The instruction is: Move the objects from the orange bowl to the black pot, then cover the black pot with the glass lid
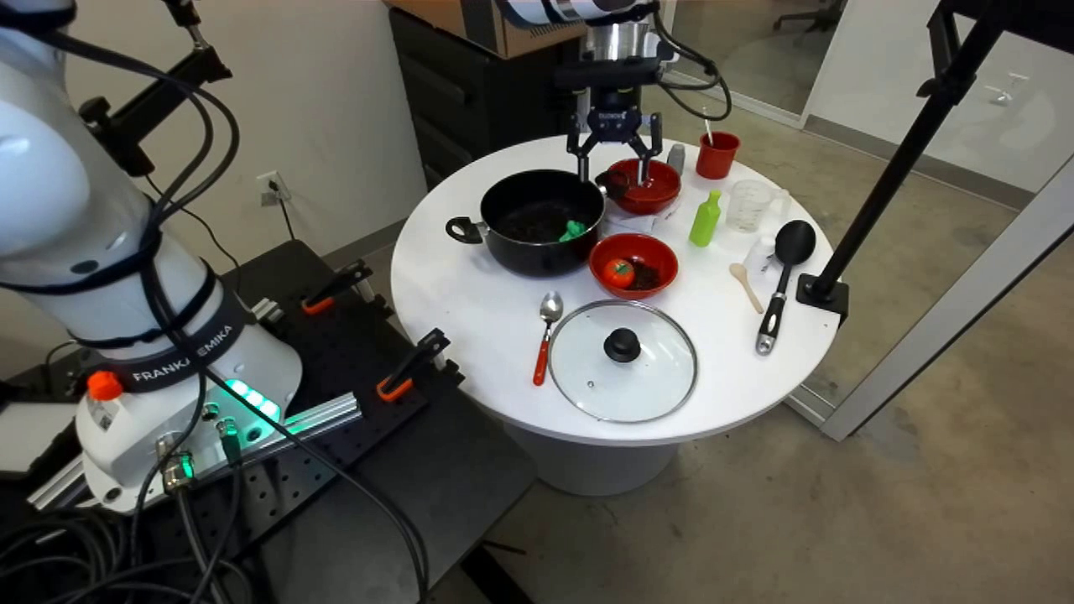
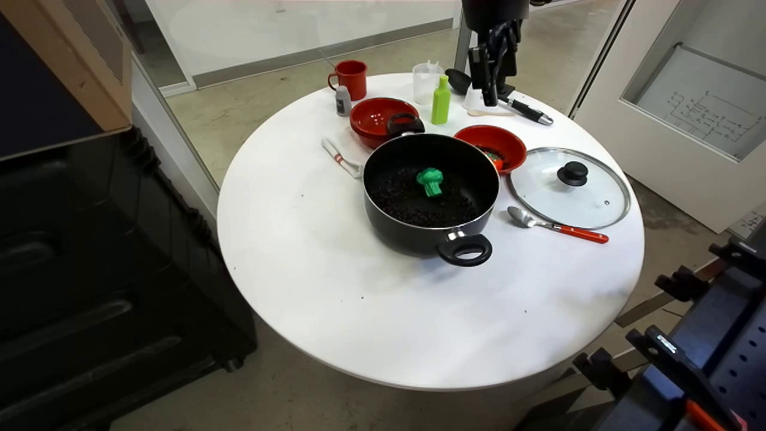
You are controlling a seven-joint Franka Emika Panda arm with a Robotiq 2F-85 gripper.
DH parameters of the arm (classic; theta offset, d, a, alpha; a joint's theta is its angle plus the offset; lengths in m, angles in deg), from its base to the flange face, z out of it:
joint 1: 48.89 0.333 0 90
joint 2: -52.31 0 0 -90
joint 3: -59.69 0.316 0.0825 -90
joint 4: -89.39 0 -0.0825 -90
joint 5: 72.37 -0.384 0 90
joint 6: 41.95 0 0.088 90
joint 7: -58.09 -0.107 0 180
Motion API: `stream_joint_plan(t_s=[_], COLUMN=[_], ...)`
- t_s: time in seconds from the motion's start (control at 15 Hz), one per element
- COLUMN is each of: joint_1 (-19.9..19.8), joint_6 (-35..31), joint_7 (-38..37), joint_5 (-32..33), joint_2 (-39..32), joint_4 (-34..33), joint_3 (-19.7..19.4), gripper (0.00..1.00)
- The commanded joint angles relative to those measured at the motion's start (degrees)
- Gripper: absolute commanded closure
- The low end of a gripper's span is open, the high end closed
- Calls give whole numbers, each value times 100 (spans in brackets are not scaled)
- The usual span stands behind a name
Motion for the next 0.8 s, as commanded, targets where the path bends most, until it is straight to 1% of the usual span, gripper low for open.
stream_joint_plan(t_s=[0.0, 0.2, 0.4, 0.73], joint_1=[-440, -631, -715, -734], joint_6=[-145, -323, -325, -164], joint_7=[122, 22, -69, -309], joint_5=[-778, -1387, -1758, -1988], joint_2=[-275, -600, -961, -1538], joint_4=[-291, -555, -921, -1509], joint_3=[142, 219, 244, 161], gripper=[0, 0, 0, 0])
